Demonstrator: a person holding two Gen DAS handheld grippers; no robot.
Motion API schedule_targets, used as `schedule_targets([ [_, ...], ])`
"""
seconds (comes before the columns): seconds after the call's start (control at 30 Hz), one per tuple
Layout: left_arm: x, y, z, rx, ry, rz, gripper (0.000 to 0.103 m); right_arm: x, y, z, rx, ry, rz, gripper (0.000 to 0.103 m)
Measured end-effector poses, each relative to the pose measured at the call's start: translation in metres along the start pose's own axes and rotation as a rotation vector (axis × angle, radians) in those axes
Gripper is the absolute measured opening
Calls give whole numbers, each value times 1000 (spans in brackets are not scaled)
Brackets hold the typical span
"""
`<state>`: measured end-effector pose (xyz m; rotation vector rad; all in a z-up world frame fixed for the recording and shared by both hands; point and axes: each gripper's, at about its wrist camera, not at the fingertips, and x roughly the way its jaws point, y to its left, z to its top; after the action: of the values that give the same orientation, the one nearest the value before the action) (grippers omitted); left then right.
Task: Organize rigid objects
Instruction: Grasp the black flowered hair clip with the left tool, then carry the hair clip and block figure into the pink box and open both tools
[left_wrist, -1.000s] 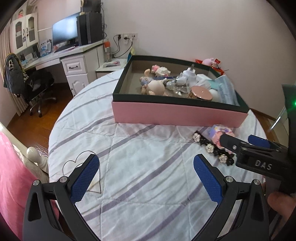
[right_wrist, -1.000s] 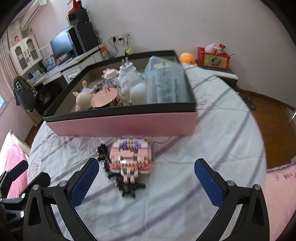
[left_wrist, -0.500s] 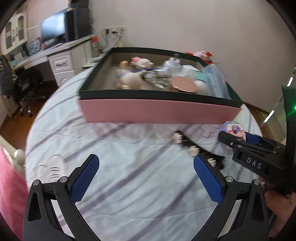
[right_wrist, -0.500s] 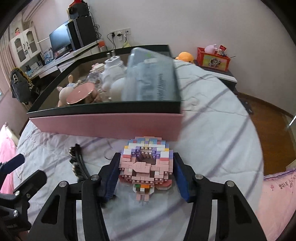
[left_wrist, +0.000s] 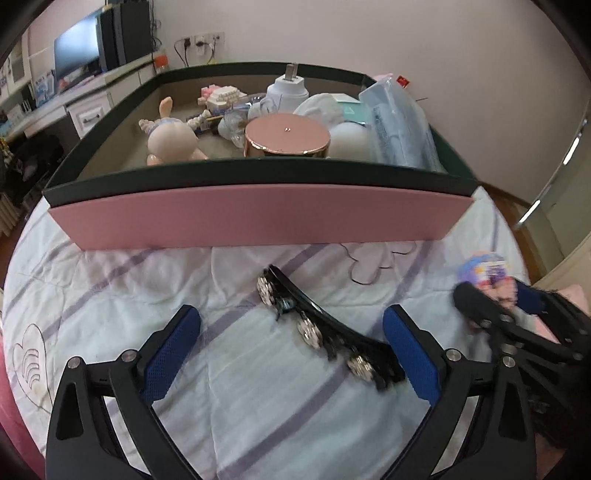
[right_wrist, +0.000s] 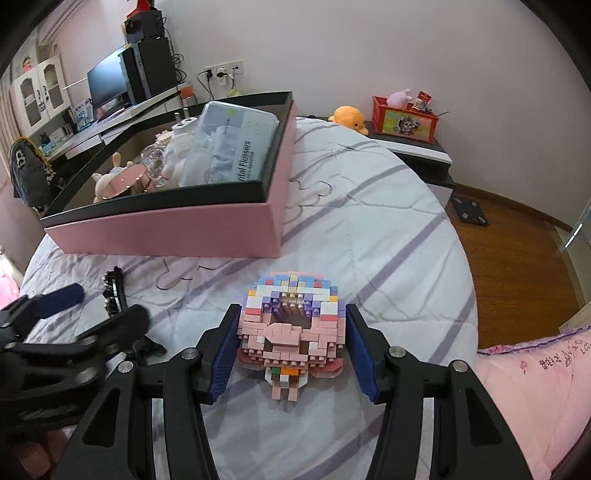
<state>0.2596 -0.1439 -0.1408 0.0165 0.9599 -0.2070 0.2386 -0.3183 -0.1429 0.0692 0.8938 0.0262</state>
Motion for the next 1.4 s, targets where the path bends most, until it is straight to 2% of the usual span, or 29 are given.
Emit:
schedule_targets([
  [0.03, -1, -1, 0, 5, -5, 6, 88, 0, 0, 0, 2, 0, 4, 56],
  [0.07, -3, 0, 0, 10, -14, 9, 70, -1, 0, 0, 1, -1, 2, 56],
  [0.1, -4, 2, 1, 16, -20, 13, 62, -1, -1, 0, 1, -1, 4, 56],
  [0.17, -6, 9, 2, 18, -24, 4, 38, -2, -1, 0, 6, -2, 13, 56],
  [0.27, -12, 28, 0, 13, -18, -43, 20, -3, 3, -1, 5, -3, 28, 56],
  [0.33, -17, 40, -5, 2, -13, -83, 18, -3, 6, -1, 2, -4, 38, 56],
  [0.43, -26, 45, -14, 13, -12, -65, 22, -4, 13, -3, -6, -4, 49, 56],
  [0.5, -33, 42, -19, 9, -16, -66, 44, -4, 17, -4, -8, -2, 51, 56],
  [0.57, -43, 36, -25, 11, -42, -43, 99, -5, 20, -4, -11, -1, 53, 56],
  [0.63, -50, 31, -32, 28, -80, 8, 103, -6, 22, -4, -15, -1, 54, 56],
  [0.7, -42, 27, -37, 46, -53, 4, 98, -7, 24, -5, -19, 1, 54, 56],
  [0.73, -35, 26, -39, 34, -25, -17, 80, -7, 25, -5, -19, 2, 54, 56],
  [0.8, -34, 24, -41, 48, -48, 13, 65, -8, 26, -6, -18, 3, 56, 56],
  [0.87, -35, 26, -40, 48, -53, 12, 24, -10, 27, -6, -15, -2, 59, 56],
  [0.9, -36, 31, -38, 34, -50, -3, 20, -12, 28, -6, -15, -4, 60, 56],
  [1.07, -41, 46, -37, 2, -53, -54, 19, -20, 37, -3, -36, -19, 71, 56],
  [1.4, -73, 59, -18, -4, -129, -55, 19, -41, 51, 12, -55, -65, 101, 56],
])
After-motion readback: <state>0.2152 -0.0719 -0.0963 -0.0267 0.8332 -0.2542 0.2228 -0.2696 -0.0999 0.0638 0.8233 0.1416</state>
